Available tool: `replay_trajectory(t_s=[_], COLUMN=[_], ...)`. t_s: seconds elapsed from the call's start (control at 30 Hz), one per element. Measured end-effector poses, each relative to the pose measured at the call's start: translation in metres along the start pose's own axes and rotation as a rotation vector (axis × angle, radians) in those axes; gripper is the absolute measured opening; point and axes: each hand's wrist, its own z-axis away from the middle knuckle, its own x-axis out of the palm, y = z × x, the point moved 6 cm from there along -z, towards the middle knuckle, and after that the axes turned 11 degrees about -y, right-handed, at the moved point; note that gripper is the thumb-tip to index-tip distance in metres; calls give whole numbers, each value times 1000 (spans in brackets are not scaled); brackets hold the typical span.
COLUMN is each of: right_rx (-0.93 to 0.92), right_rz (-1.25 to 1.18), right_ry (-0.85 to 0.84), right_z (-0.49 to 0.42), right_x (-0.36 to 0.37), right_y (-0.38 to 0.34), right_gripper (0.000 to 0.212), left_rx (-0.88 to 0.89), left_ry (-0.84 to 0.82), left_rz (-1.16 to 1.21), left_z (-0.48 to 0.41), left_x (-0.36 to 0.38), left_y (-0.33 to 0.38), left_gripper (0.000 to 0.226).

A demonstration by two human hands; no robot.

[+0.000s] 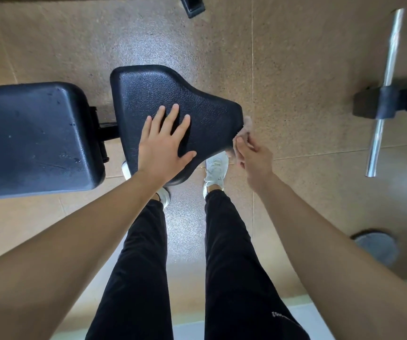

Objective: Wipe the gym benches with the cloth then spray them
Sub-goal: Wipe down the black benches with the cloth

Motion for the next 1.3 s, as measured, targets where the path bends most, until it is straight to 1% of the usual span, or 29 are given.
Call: replay_trajectory(t_s=[0.1,0.23,0.3,0.43,0.5,0.6,0.63,0.7,0.73,0.8,0.83,0.9,1.0,1.07,1.1,1.13,1.17,1.2,1.27,1.3], right_rx=[163,267,296,368,410,469,477,472,467,476,478,497,477,515,551,560,539,479,256,95], right_rz=[-173,-241,-201,-206,-252,-344,-378,-433,-458,-522,-525,-492,-412,-509,-563,-566,-513,-399,-49,131], right_ry=[6,-26,-18,-19,-36,-106,-124,-168,-187,-221,-243,-271,-303,-320,-332,-334,-349,-372,-400,-392], right_z=[16,33,41,57,64,76,79,83,85,88,89,92,97,102,105,106,108,105,98,94], right_x=[22,58,73,97,106,121,126,138,145,160,170,191,226,251,263,273,281,287,293,295], right_y=[30,54,63,79,86,93,97,102,106,113,114,116,115,114,112,108,100,92,70,54], right_gripper=[36,22,18,18,25,28,26,31,28,14,13,22,28,24,19,18,19,18,8,2], left_rx=[9,24,-25,-209,-280,-334,-342,-364,-380,-401,-412,-465,-562,-603,-628,-654,-672,-682,-700,-720], left_ry=[-17,0,10,-21,-30,-78,-101,-112,-100,-53,-19,72,227,295,303,295,284,275,252,230], left_rz=[-19,47,102,206,354,689,732,776,810,870,888,918,915,875,862,853,846,840,820,798], left_z=[1,12,26,64,84,108,116,131,138,149,153,159,170,178,182,186,190,193,198,200], left_x=[0,1,4,18,28,48,54,62,64,64,62,55,45,42,43,45,46,46,45,44], left_y=[-2,-8,-21,-58,-75,-93,-98,-106,-111,-120,-125,-139,-168,-188,-199,-209,-218,-226,-238,-243], left_gripper=[84,75,73,73,73,70,67,56,51,43,41,39,38,39,39,40,42,44,50,55])
